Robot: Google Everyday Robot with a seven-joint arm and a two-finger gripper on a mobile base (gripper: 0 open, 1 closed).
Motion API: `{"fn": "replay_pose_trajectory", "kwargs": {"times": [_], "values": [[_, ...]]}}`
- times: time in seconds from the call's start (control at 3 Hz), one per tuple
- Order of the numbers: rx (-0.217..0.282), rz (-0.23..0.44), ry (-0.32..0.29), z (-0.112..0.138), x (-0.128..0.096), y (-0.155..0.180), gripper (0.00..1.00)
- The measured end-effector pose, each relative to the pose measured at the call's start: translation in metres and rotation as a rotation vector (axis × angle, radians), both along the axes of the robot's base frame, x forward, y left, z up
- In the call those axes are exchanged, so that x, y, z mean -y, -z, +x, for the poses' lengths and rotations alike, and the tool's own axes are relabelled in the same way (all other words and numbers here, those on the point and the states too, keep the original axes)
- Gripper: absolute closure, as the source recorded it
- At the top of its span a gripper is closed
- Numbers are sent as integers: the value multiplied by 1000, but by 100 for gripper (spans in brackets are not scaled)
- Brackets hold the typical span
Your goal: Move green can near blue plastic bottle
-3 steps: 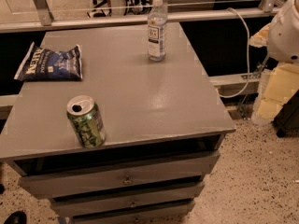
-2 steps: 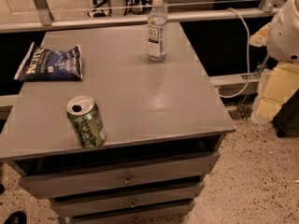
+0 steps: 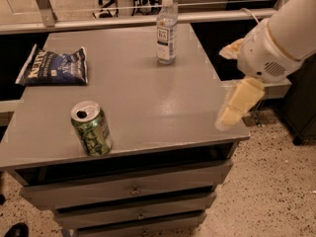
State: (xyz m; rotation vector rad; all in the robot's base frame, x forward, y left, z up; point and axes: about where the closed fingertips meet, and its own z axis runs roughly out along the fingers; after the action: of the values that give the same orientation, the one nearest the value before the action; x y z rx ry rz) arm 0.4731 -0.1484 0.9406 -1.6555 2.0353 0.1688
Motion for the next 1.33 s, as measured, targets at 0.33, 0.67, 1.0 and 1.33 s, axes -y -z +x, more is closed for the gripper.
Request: {"fn": "replay_pose_trajectory", "kwargs": {"times": [0.33, 0.67, 1.0, 1.33], "values": [[-1, 192, -50, 14, -53, 21, 0], [-23, 414, -129, 9, -120, 34, 0], [-68, 625, -204, -8, -179, 40, 0], [-118, 820, -281, -34, -233, 32, 0]]}}
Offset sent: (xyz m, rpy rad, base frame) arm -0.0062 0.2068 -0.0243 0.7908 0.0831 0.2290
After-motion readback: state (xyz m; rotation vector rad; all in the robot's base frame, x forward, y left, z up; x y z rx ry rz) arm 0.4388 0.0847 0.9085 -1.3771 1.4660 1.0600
